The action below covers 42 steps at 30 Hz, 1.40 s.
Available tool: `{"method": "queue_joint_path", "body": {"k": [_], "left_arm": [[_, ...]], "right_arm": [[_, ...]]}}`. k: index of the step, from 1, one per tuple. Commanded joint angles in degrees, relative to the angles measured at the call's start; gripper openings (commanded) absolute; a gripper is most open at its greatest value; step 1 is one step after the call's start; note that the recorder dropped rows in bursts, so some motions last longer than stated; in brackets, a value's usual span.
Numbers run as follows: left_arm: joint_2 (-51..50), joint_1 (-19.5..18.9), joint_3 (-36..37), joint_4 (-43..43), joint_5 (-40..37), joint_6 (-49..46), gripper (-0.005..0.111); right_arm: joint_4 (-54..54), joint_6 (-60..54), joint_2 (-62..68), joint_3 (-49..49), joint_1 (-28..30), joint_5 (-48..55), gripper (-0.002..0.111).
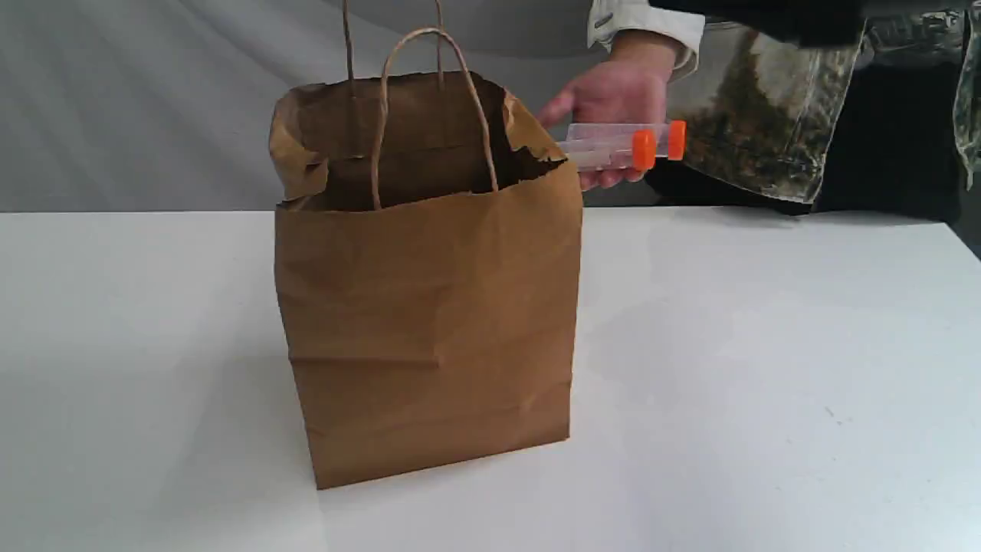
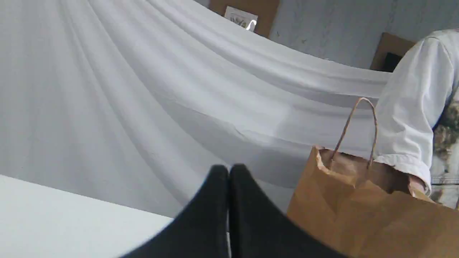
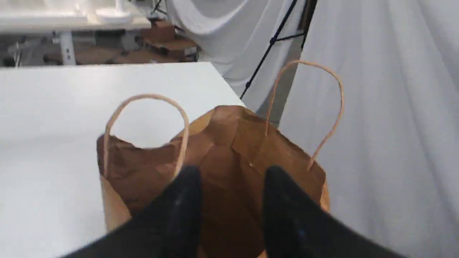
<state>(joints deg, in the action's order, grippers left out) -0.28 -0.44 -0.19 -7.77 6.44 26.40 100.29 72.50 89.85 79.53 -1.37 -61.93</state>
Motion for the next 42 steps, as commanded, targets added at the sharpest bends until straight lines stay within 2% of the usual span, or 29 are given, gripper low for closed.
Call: {"method": "queue_joint_path", "body": {"k": [1,4,5,6,9,11,13,17,19,21,24,28,32,34,37,42], "left_arm": [[0.3,-0.1,0.2,0.3,-0.7,0.5,0.000],[0.3,-0.1,0.2,0.3,-0.7,0.5,0.000],[0.3,-0.1,0.2,0.3,-0.7,0.5,0.000],[0.3,-0.1,0.2,0.3,-0.7,0.5,0.000],[0.3,-0.1,0.2,0.3,-0.7,0.5,0.000],[0.3,-0.1,0.2,0.3,-0.7,0.5,0.000],[0.3,-0.1,0.2,0.3,-0.7,0.5,0.000],[0.3,-0.1,0.2,0.3,-0.7,0.6,0.000],[0.3,-0.1,0.2,0.3,-0.7,0.6,0.000],[0.3,-0.1,0.2,0.3,-0.8,0.6,0.000],[0.3,-0.1,0.2,0.3,-0.9,0.6,0.000],[0.3,-0.1,0.2,0.3,-0.9,1.0,0.000],[0.3,-0.1,0.2,0.3,-0.9,1.0,0.000],[0.3,-0.1,0.2,0.3,-1.0,1.0,0.000],[0.3,-0.1,0.2,0.3,-1.1,1.6,0.000],[0.3,-0.1,0.2,0.3,-1.8,2.2,0.000]], "right_arm": [[-0.3,-15.8,-1.6,0.5,-3.8,7.3,0.000],[-0.3,-20.7,-3.1,0.5,-8.9,25.1,0.000],[-0.3,-23.3,-3.6,0.5,-10.8,34.4,0.000],[-0.3,-24.9,-3.6,0.3,-12.6,39.2,0.000],[-0.3,-34.5,-2.6,0.3,-19.1,65.7,0.000],[-0.3,-34.8,-0.9,1.3,-21.7,77.2,0.000],[-4.7,-34.4,0.4,2.4,-22.1,80.7,0.000],[-33.0,-38.3,2.0,6.8,-20.8,78.8,0.000],[-45.6,-45.3,2.8,8.6,-20.3,78.2,0.000],[-61.5,-57.7,4.2,10.7,-20.1,79.7,0.000],[-81.6,-77.8,7.0,14.8,-19.9,87.9,0.000],[-98.4,-91.6,12.0,23.0,-19.2,103.4,0.000],[-104.8,-91.6,15.9,28.2,-19.2,108.3,0.001],[-109.1,-91.6,17.3,30.2,-19.2,108.5,0.008],[-113.3,-91.8,18.7,32.3,-19.2,108.8,0.026],[-111.0,-91.8,21.4,34.3,-19.2,111.3,0.067]]}}
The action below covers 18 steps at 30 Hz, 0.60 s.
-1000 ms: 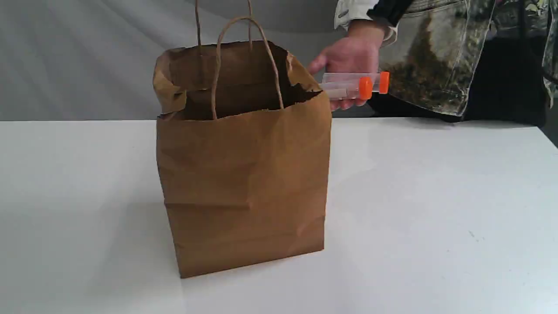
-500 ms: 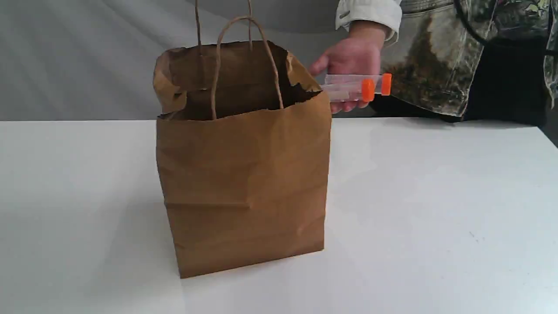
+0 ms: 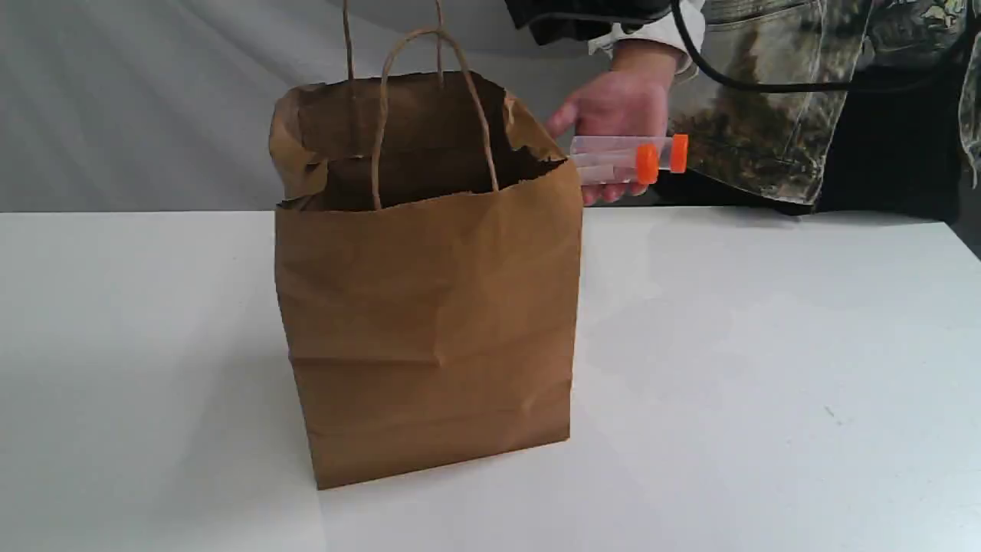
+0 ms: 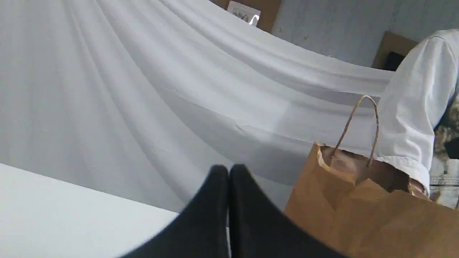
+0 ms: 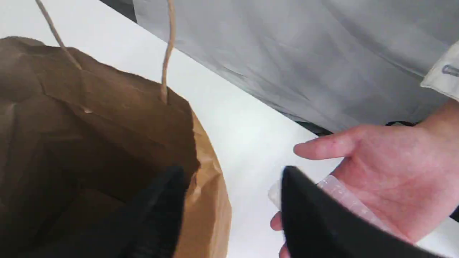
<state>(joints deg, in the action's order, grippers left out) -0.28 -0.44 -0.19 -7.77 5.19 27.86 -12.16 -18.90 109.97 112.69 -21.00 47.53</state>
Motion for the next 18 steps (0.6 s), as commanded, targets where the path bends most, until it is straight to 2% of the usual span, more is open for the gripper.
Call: {"method": "queue_joint_path", "body": {"k": [1,11,18], "left_arm": [[0.3,-0.1,0.2,0.3,-0.7,1.0,0.000],[0.3,-0.1,0.2,0.3,-0.7,1.7,0.000],[0.3,-0.1,0.2,0.3,-0.7,1.7,0.000]], "right_arm": [[2.4,-0.4,1.8,1.5,0.4,2.5,0.070],[3.0,-0.4,7.6,2.1,0.5,1.5,0.071],[-5.7,-6.1,9.1,2.1,0.5,-0.4,0.071]]}}
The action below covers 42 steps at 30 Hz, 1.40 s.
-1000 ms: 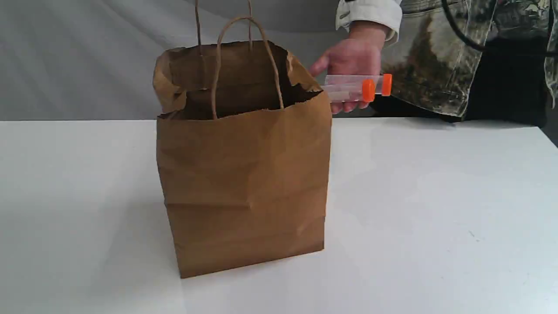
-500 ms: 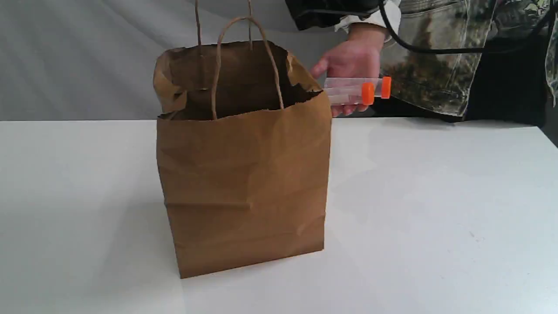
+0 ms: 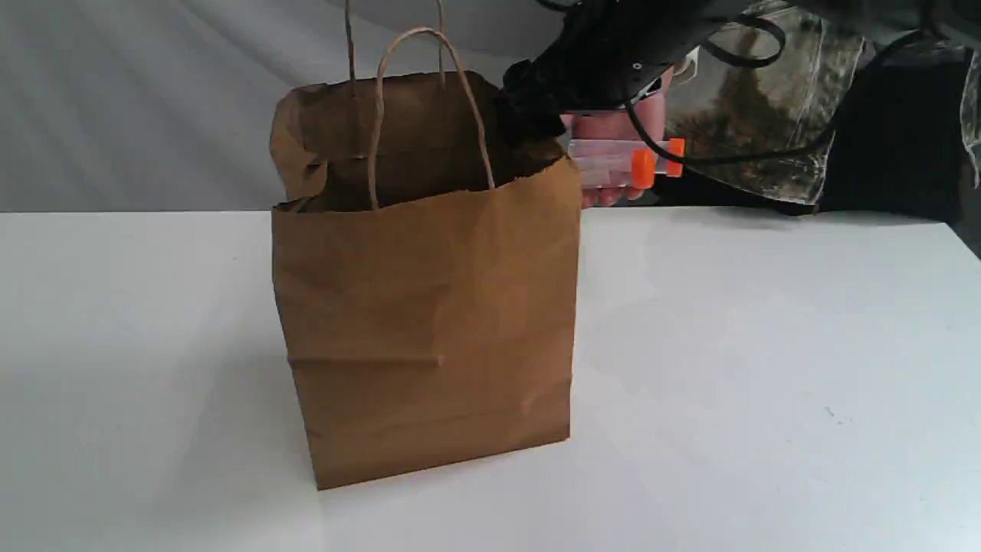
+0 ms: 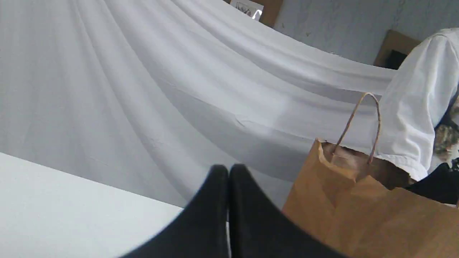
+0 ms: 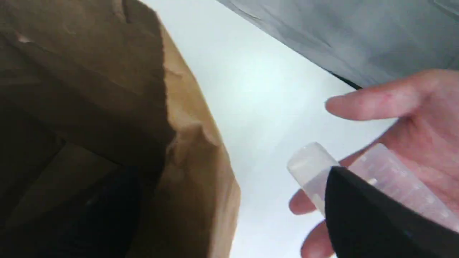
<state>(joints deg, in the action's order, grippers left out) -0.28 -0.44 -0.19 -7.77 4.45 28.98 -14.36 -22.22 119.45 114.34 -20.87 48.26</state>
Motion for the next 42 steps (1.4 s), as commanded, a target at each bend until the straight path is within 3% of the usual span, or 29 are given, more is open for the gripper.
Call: {"method": "queue_joint_path", "body": {"k": [1,20,25,34,42], "left_arm": [[0.3,-0.1,0.2,0.3,0.0,0.6,0.000],[0.3,-0.1,0.2,0.3,0.0,1.0,0.000],[0.3,-0.1,0.2,0.3,0.0,1.0,0.000],[0.3,-0.1,0.2,0.3,0.0,1.1,0.000],[0.3,-0.1,0.2,0.3,0.0,1.1,0.000]], "right_arm": [[-4.0,-3.2,-0.6,0.4,0.4,-1.3,0.071],[-11.6,-5.7,-2.8,0.4,0.4,1.6,0.072],[-6.4,-4.1,-2.8,0.4,0.6,-1.8,0.073],[-17.3,-8.2,1.3,0.4,4.7,-2.8,0.073],[-25.4,-13.3,5.8,0.4,5.0,-2.6,0.072]]}}
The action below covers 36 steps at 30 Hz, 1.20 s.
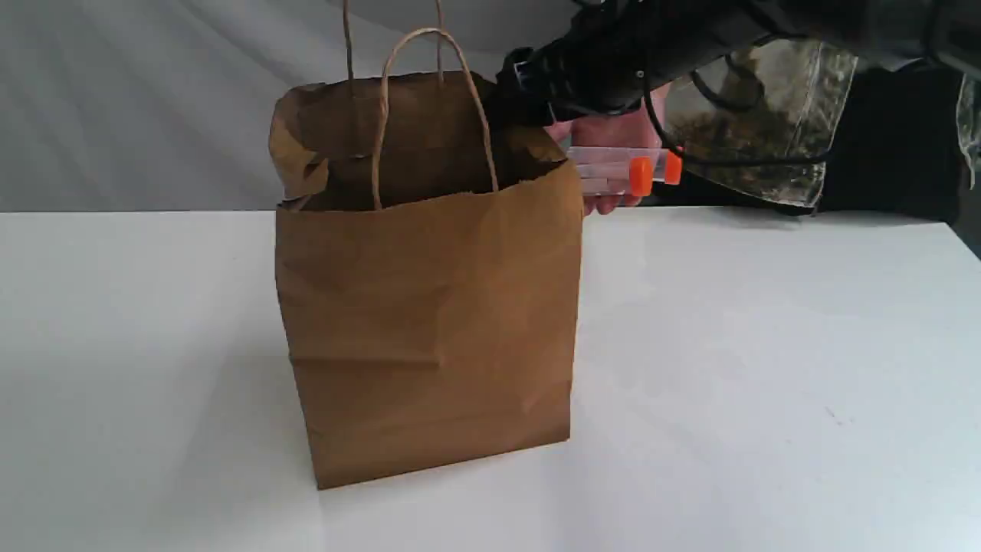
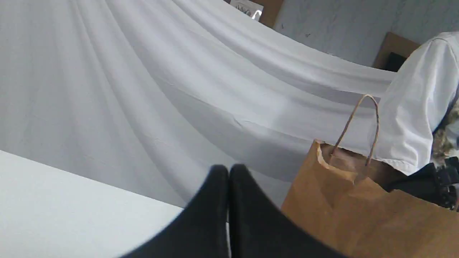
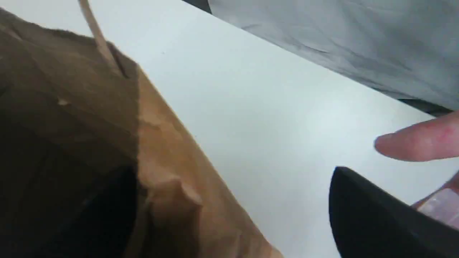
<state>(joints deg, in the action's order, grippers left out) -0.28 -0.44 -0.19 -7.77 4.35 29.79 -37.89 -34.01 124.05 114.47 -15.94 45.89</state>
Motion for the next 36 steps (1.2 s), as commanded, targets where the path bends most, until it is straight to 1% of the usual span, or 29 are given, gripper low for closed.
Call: {"method": "queue_joint_path", "body": {"k": [1,2,4,5,6,7,8,9,12,14,16,17,20,21,23,25,26,28,30,32,33,34,36], "left_arm": [[0.3,-0.1,0.2,0.3,0.1,0.3,0.000],[0.3,-0.1,0.2,0.3,0.1,0.3,0.000],[0.3,-0.1,0.2,0.3,0.1,0.2,0.000],[0.3,-0.1,0.2,0.3,0.1,0.2,0.000],[0.3,-0.1,0.2,0.3,0.4,0.2,0.000],[0.3,-0.1,0.2,0.3,0.9,0.2,0.000],[0.3,-0.1,0.2,0.2,1.7,0.2,0.000],[0.3,-0.1,0.2,-0.4,3.2,0.2,0.000],[0.3,-0.1,0.2,-1.6,6.8,1.0,0.000],[0.3,-0.1,0.2,-1.8,9.5,5.1,0.000],[0.3,-0.1,0.2,-4.4,14.9,10.0,0.000],[0.3,-0.1,0.2,-10.4,18.8,14.8,0.000],[0.3,-0.1,0.2,-24.2,32.1,27.8,0.000],[0.1,-0.1,0.2,-29.8,34.7,32.0,0.000],[-2.3,-0.3,-1.6,-40.8,34.1,39.2,0.000],[-6.4,-0.3,-4.3,-48.1,32.4,41.9,0.000],[-8.4,-0.3,-5.5,-49.7,32.4,41.9,0.001],[-14.0,-0.3,-7.8,-51.2,34.0,41.9,0.003],[-20.2,-0.3,-11.0,-53.2,37.7,41.9,0.006],[-26.4,-0.3,-14.5,-55.5,39.7,41.9,0.009],[-30.8,-0.3,-17.1,-56.7,40.5,42.0,0.011],[-33.1,-0.3,-18.5,-57.7,40.9,42.1,0.014],[-40.9,-0.3,-22.8,-60.0,42.2,42.3,0.021]], "right_arm": [[-1.9,-1.5,1.6,0.3,0.0,-0.2,0.071],[-1.9,-1.5,2.2,0.3,0.0,-0.2,0.066],[-1.8,-1.2,2.3,0.3,0.0,-0.2,0.052],[-1.8,-1.0,2.3,0.3,0.0,-0.2,0.041],[-1.8,-0.5,2.2,0.3,0.0,-0.2,0.027],[-1.8,-0.5,2.2,0.3,0.0,-0.1,0.021],[-1.8,-0.5,1.8,0.3,0.0,-0.1,0.008],[-1.8,-0.5,1.8,0.3,0.0,-0.1,0.001],[-1.8,-0.6,1.5,0.3,0.0,0.0,0.000],[-1.8,-0.6,1.5,0.3,0.0,0.2,0.000],[-1.7,-0.6,1.5,0.3,0.0,0.2,0.000],[-1.7,-0.6,1.5,0.3,0.0,0.4,0.000],[-1.7,-0.6,1.5,0.3,0.0,1.9,0.000],[-1.5,-0.6,1.5,0.3,0.0,2.6,0.000],[-1.5,-0.6,1.5,0.3,0.0,4.4,0.000],[-1.5,-0.6,1.5,0.3,0.0,5.6,0.000],[-1.5,-0.6,1.5,0.3,0.0,5.8,0.000],[-1.4,-0.6,1.5,0.3,0.0,5.8,0.000],[-1.4,-0.6,1.5,0.3,0.0,6.2,0.000],[-1.4,-0.6,1.5,0.3,-0.1,6.9,0.000],[-1.4,-0.6,1.5,0.3,-0.1,7.1,0.000],[-1.4,-0.6,1.5,0.3,-0.1,7.4,0.000],[-1.3,-0.6,1.5,0.3,-0.1,7.7,0.000]]}}
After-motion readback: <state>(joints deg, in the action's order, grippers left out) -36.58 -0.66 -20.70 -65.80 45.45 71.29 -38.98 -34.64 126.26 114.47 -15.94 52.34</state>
